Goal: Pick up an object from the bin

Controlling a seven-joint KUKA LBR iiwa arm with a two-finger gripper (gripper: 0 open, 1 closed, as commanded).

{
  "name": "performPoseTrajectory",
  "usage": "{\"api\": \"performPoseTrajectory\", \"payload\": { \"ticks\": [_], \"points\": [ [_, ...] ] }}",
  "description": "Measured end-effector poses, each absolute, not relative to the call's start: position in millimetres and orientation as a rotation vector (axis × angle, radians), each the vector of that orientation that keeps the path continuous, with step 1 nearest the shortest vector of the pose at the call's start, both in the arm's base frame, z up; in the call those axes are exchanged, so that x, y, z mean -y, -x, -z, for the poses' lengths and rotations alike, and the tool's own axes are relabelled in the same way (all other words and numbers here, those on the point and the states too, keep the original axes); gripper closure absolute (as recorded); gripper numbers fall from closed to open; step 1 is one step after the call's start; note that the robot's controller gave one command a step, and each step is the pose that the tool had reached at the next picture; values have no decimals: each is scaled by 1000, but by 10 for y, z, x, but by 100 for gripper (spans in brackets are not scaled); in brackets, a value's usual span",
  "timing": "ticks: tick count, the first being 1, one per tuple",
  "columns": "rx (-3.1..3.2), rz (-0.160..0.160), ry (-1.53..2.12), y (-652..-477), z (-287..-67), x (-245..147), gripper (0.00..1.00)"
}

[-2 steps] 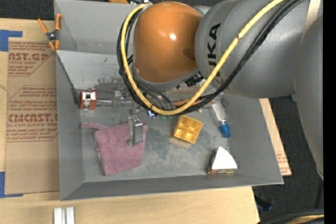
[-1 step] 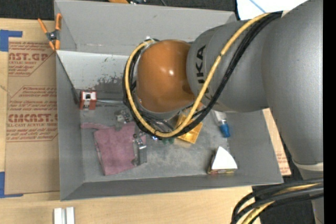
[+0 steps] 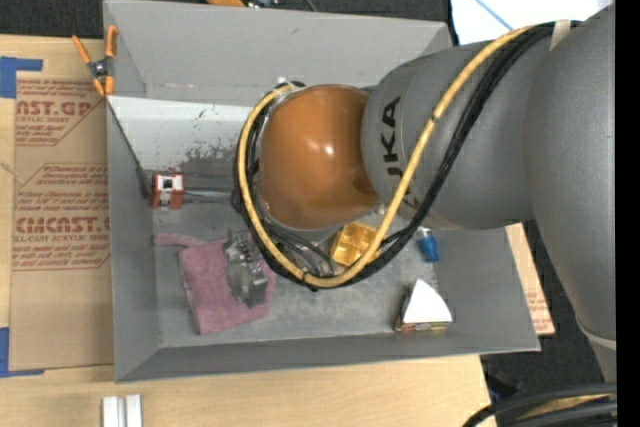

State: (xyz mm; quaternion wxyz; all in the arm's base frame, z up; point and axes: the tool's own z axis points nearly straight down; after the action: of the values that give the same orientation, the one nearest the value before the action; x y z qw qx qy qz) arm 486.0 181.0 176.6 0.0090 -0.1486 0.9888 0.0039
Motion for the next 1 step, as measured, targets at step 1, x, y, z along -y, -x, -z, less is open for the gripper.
{"api": "performPoseTrajectory", "payload": {
  "ticks": [1],
  "points": [
    [-3087,-13,461,-4839,-1808,-1823,100]
  ]
}}
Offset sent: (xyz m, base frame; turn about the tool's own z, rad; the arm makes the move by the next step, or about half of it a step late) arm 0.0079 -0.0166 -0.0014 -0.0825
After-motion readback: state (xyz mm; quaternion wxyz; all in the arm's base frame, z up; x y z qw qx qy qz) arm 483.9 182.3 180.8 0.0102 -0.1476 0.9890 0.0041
